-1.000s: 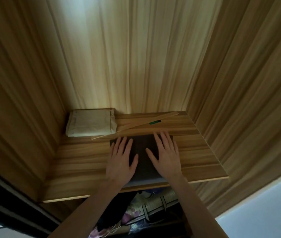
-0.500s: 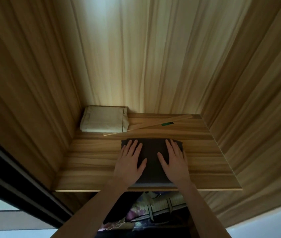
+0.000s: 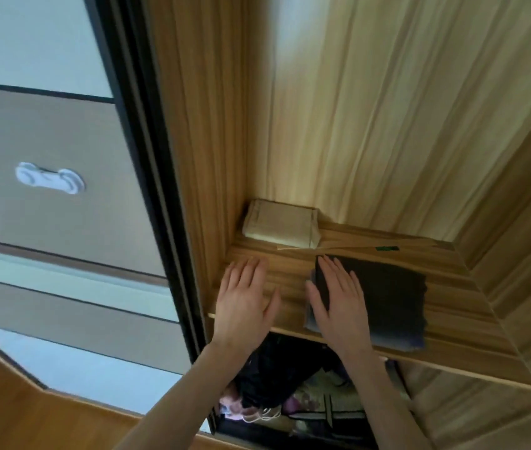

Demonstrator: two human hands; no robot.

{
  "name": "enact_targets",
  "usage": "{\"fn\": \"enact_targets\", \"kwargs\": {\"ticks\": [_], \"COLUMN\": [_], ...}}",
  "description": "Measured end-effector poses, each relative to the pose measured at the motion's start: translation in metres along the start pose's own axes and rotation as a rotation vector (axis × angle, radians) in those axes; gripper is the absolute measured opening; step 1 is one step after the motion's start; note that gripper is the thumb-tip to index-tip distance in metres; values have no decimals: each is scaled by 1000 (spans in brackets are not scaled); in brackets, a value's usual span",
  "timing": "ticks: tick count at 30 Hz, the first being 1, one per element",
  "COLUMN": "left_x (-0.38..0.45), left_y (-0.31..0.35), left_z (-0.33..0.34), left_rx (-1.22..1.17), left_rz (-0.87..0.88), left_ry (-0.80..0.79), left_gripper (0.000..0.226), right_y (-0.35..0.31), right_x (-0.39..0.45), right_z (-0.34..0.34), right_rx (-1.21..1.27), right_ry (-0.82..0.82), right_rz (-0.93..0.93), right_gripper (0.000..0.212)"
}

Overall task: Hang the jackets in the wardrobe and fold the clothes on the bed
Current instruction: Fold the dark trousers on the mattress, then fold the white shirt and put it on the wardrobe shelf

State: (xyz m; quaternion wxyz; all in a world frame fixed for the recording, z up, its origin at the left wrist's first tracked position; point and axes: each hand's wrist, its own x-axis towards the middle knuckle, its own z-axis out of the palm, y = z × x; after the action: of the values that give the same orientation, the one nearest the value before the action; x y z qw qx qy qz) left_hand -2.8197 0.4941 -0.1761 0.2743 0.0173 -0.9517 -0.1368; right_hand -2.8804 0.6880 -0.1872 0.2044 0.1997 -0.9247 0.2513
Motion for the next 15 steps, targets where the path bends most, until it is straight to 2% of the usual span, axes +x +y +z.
{"fn": "enact_targets", "kwargs": {"ticks": [3,8,15], "left_x": [-33,-106,-226], "left_y": [-38,-108,-201], "left_z": [-49,-132,-257], "left_rx": [-8,23,173], "left_rz": [-60,-195,-551], "left_ry": [106,195,333], "left_gripper": [49,49,52], "right_y": [-66,-180,-346], "right_x": [-7,-30,-79], "right_z": [8,23,64], "right_rx": [53,266,480], "right_ry": [-31,-1,-66], "right_rz": [-112,-276,-551], "right_gripper": [67,62,56]}}
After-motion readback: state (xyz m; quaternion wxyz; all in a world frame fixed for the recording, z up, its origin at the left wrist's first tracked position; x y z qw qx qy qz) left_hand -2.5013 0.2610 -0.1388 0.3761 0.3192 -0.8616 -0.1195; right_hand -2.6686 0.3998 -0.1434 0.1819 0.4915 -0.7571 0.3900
